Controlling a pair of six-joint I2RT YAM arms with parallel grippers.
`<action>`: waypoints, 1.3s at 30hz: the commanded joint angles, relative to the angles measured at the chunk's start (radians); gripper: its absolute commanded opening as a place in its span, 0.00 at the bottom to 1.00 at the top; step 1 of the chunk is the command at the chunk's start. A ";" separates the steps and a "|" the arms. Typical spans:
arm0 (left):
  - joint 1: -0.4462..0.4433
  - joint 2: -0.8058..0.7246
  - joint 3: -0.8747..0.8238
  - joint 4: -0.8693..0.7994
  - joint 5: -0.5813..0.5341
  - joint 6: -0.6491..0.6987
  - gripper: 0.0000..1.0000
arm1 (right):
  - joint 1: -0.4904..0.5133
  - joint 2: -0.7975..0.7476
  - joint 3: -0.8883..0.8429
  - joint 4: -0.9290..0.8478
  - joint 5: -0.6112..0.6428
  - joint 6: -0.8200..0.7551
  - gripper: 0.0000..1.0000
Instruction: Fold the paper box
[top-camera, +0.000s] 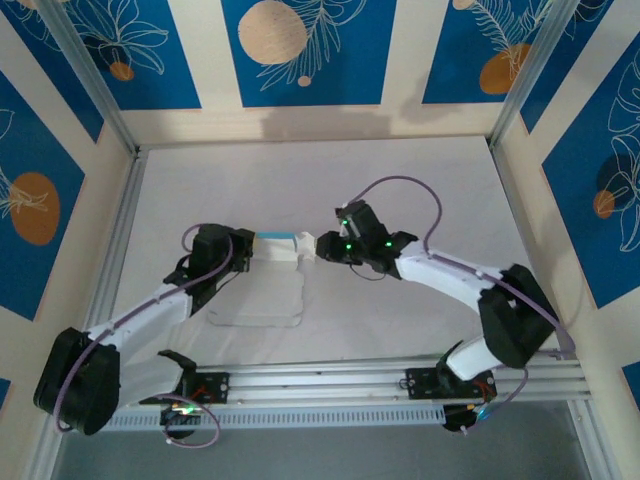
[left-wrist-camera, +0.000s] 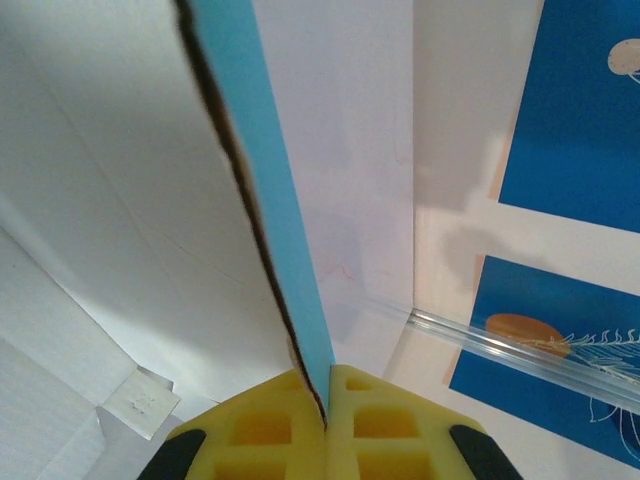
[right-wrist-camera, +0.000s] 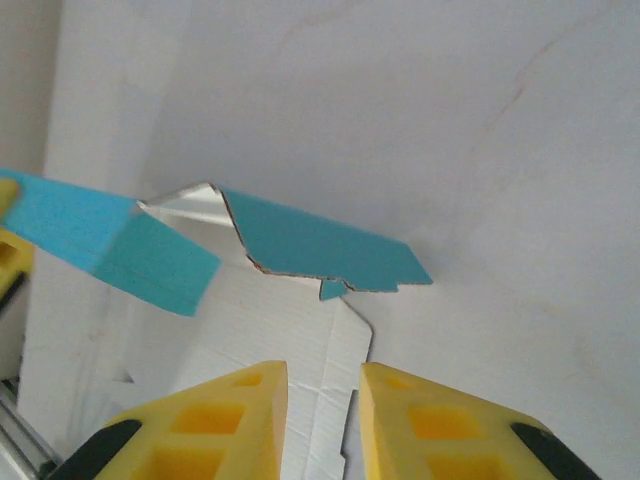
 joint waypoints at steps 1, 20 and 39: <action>-0.020 -0.031 -0.027 -0.034 -0.047 0.063 0.00 | -0.072 -0.033 0.022 -0.089 -0.009 0.000 0.28; -0.029 -0.050 -0.051 -0.026 -0.089 0.093 0.00 | -0.059 0.497 0.518 -0.417 -0.265 -0.048 0.32; -0.046 -0.102 -0.112 0.007 -0.095 0.163 0.00 | 0.016 0.401 0.333 -0.173 -0.342 0.064 0.29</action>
